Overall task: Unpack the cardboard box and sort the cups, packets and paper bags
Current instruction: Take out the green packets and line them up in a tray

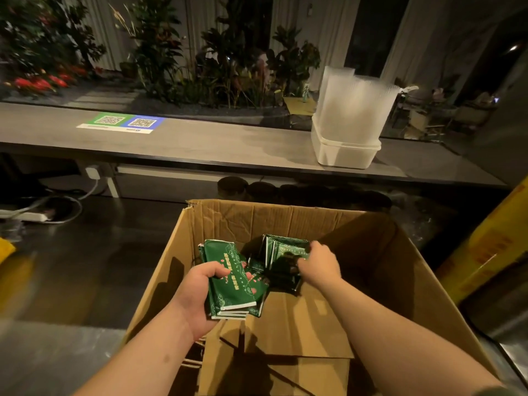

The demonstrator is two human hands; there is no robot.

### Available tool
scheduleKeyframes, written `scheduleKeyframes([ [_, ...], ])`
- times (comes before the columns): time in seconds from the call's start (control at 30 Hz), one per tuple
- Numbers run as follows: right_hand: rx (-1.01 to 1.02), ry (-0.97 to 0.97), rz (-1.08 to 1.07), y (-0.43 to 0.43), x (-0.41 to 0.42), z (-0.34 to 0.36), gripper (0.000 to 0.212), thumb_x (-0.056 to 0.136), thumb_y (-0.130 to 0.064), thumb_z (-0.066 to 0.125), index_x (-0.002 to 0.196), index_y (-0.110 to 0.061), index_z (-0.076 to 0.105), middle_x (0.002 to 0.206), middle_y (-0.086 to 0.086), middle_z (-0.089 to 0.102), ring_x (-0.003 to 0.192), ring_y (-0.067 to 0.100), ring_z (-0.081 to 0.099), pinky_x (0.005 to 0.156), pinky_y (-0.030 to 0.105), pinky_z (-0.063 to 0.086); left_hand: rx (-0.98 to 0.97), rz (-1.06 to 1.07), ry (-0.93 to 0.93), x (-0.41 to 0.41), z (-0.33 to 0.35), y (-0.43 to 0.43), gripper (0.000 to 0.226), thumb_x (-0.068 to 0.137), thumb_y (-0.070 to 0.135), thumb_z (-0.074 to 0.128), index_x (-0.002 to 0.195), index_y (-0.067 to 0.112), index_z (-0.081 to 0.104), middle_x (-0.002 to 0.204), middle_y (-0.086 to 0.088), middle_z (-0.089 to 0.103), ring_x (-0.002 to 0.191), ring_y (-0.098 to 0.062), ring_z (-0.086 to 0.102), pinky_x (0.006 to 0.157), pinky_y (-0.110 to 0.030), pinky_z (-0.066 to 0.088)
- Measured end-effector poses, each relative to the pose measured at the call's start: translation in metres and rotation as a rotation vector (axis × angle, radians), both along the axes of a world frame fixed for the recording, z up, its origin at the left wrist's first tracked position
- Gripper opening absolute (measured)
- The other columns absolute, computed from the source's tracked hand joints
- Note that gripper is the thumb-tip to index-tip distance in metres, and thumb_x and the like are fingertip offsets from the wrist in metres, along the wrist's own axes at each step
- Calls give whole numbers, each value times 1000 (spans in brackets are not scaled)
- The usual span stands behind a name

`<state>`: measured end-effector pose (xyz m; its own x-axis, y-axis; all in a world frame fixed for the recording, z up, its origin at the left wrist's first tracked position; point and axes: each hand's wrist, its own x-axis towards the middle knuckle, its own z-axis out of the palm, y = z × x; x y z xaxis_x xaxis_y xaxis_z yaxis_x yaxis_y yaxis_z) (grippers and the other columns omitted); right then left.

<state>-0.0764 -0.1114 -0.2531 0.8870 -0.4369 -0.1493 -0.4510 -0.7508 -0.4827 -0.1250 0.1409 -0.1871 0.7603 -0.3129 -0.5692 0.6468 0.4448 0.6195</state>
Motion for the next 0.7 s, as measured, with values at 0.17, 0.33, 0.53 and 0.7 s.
scheduleKeyframes([
  [0.17, 468, -21, -300, -18, 21, -34, 70, 90, -17, 74, 145, -14, 31, 121, 14, 60, 106, 35, 63, 87, 48, 59, -23, 26, -10, 3, -2, 1, 51, 77, 15, 56, 123, -4, 64, 110, -27, 70, 98, -43, 66, 95, -55, 51],
  [0.33, 488, -79, -417, -21, 38, -62, 58, 83, -22, 74, 130, -32, 42, 113, 10, 64, 102, 38, 62, 88, 56, 57, -50, 60, -36, 4, -6, 2, 49, 78, 25, 68, 116, -5, 69, 106, -23, 70, 102, -36, 66, 97, -52, 52],
  [0.53, 560, -222, -396, -36, 5, -22, 53, 97, -13, 66, 146, -22, 48, 130, 9, 63, 116, 30, 64, 93, 49, 59, -54, 88, -44, 3, -4, 3, 48, 79, 31, 71, 115, -1, 68, 105, -22, 68, 106, -38, 64, 94, -53, 54],
  [0.7, 585, -268, -263, -48, -19, 1, 26, 99, -14, 65, 124, -16, 62, 127, 10, 63, 111, 27, 66, 93, 48, 59, -25, 78, -27, 1, -1, 4, 52, 78, 33, 73, 116, -2, 69, 104, -22, 68, 100, -36, 65, 94, -51, 53],
])
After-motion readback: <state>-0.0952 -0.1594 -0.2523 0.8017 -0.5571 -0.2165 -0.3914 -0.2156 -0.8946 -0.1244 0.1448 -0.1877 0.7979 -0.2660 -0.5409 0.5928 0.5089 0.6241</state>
